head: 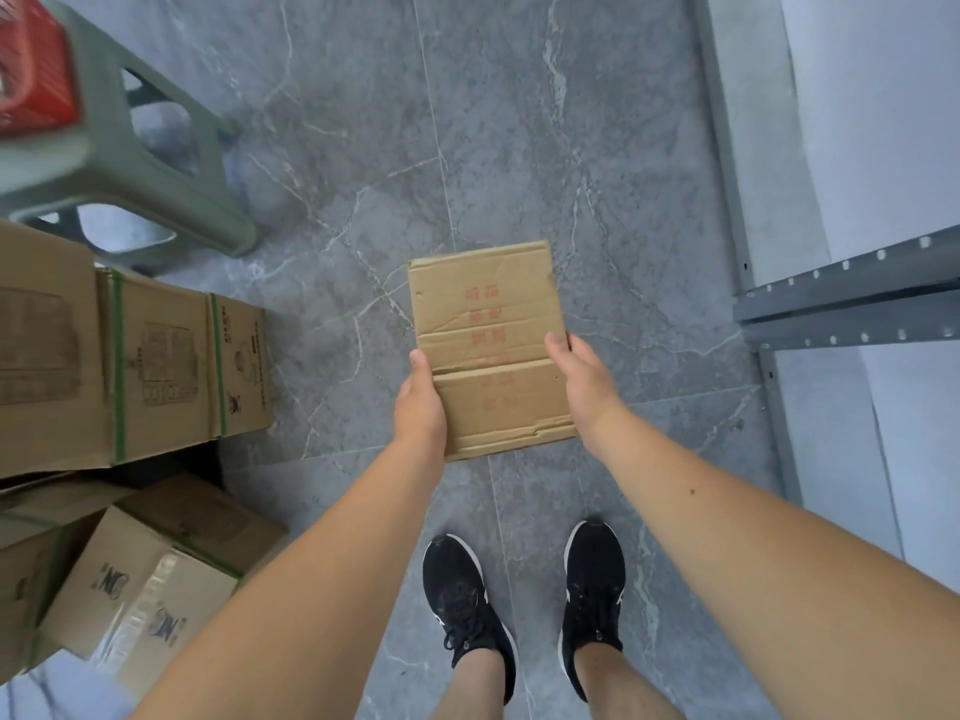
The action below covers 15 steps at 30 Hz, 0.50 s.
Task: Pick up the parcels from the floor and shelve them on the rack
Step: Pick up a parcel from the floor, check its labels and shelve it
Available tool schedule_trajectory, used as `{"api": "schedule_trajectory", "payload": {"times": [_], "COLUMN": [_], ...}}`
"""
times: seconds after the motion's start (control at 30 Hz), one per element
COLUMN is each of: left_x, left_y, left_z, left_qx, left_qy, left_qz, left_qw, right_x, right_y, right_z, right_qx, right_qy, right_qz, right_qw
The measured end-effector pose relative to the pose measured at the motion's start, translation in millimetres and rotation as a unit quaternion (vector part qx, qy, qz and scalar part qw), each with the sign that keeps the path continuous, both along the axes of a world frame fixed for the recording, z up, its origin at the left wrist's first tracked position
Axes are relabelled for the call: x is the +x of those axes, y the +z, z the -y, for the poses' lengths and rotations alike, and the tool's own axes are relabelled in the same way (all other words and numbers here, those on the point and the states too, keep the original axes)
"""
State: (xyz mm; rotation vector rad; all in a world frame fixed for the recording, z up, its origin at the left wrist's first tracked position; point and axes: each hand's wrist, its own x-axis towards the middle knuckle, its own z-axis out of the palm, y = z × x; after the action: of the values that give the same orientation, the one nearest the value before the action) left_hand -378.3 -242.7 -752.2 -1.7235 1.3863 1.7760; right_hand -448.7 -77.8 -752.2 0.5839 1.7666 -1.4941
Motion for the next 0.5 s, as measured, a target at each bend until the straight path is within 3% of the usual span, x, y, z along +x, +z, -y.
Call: {"api": "schedule_trajectory", "payload": {"times": [0.2,0.5], "left_x": [-16,-74], "left_y": [76,245], "left_z": [-2,17], "left_qx": [-0.009,-0.100], "left_qy": [-0.011,-0.076], "left_qz": [-0.023,-0.083], "left_qw": [1.000,0.989], "right_x": [-15,-66], "right_y": [78,254], "right_z": [-3,6], "right_qx": [0.003,-0.017], "right_qy": [0.004,0.003], "right_qz": [-0.024,-0.126], "right_qw": [1.000,0.992]}}
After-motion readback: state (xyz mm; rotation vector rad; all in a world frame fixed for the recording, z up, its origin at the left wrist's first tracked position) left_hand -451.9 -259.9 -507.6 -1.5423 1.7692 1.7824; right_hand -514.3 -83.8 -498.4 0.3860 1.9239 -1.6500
